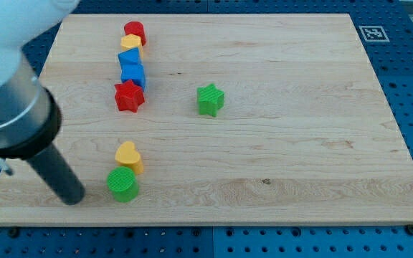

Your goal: Push the green circle towards the green star

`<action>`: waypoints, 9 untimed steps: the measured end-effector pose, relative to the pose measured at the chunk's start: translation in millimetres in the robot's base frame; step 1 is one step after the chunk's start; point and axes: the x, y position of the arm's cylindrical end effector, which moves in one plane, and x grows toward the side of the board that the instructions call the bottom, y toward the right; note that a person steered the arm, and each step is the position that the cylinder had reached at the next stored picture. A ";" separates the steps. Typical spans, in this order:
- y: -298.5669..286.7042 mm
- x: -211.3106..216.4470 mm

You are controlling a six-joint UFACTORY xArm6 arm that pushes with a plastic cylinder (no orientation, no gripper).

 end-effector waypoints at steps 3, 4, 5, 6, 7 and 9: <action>121.8 -1.2; 112.4 -11.3; 84.7 -11.8; 100.4 -11.8; 147.8 -16.7; 190.6 -11.7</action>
